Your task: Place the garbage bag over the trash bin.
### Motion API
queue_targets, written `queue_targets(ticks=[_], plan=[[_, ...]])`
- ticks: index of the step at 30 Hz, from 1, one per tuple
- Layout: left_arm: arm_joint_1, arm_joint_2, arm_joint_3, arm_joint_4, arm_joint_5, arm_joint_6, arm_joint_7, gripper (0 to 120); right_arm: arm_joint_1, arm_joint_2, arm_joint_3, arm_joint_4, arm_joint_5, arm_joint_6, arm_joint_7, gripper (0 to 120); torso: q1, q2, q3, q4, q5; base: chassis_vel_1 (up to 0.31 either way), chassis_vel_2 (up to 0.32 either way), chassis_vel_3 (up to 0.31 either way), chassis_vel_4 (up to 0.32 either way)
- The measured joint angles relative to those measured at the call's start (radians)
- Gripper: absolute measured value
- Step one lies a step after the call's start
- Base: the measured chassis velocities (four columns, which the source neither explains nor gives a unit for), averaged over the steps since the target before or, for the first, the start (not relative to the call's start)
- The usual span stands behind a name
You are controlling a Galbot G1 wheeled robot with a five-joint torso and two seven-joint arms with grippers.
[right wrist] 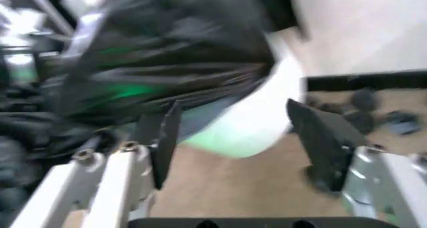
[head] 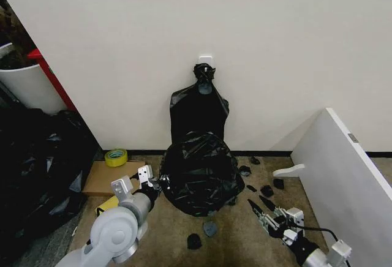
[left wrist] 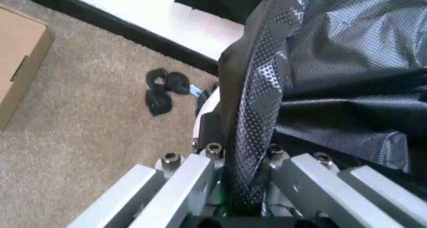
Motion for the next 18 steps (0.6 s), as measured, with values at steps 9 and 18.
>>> queue_targets(ticks=[9,18], plan=[[0.007,0.000,-0.005,-0.008,-0.003,0.000,-0.004,0,-0.019,0.053,-0.075,-0.026,-0.196,0.093,-0.089,94,0.000,0.000,0.000,0.0000,0.0002,0.000,0.000,0.000,0.000],[0.008,-0.008,0.012,-0.015,-0.005,0.007,-0.013,0,0.070,0.093,-0.218,-0.053,-0.414,0.125,-0.091,100,0.000,0.000,0.000,0.0000,0.0001,0.000,0.000,0.000,0.000]])
